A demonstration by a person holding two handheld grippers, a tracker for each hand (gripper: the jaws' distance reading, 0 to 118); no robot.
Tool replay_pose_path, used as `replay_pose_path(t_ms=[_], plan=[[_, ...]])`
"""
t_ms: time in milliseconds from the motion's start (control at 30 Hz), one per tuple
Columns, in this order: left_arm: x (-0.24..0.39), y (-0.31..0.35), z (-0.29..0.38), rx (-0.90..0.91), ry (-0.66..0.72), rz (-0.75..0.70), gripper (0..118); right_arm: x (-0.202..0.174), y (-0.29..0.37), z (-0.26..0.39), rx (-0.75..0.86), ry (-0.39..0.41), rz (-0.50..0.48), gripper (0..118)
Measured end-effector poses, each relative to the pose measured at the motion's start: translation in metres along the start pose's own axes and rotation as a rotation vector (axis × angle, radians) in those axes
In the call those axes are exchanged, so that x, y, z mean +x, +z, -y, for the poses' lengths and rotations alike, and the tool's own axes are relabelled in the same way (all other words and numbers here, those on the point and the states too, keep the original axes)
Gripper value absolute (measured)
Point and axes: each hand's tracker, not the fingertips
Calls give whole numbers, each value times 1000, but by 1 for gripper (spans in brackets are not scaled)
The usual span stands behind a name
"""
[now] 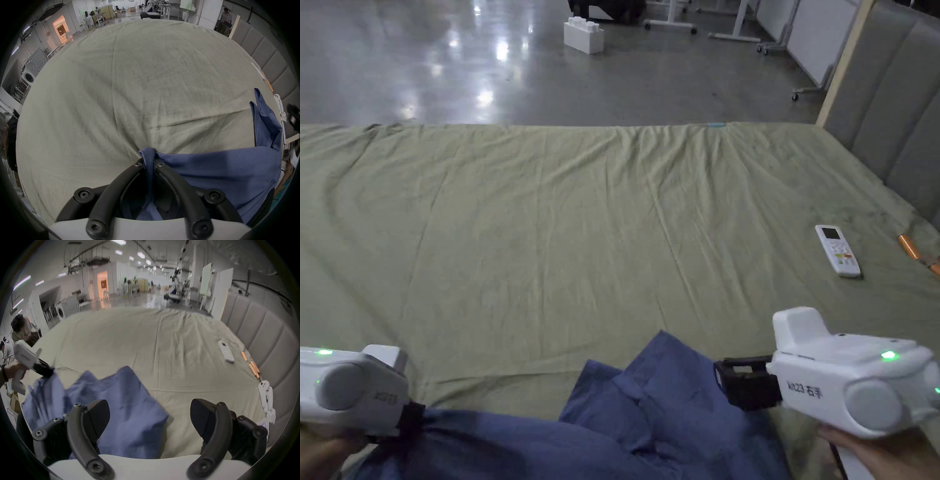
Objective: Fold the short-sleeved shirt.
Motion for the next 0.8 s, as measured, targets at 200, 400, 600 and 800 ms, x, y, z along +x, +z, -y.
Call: replay_pose_path(t_ms=[200, 400, 600, 800], plan=[[-10, 3, 1, -1, 71, 57, 9, 9, -82, -7, -254, 32, 35, 62], [16, 6, 4, 6, -60, -45, 9, 9, -64, 11, -211, -77, -68, 19], [-5, 42, 33, 226, 66, 13, 7, 9, -19, 18, -64, -239, -104, 2], [-43, 203, 74, 570, 127, 164, 7, 18, 114, 4, 272, -364, -197, 2]])
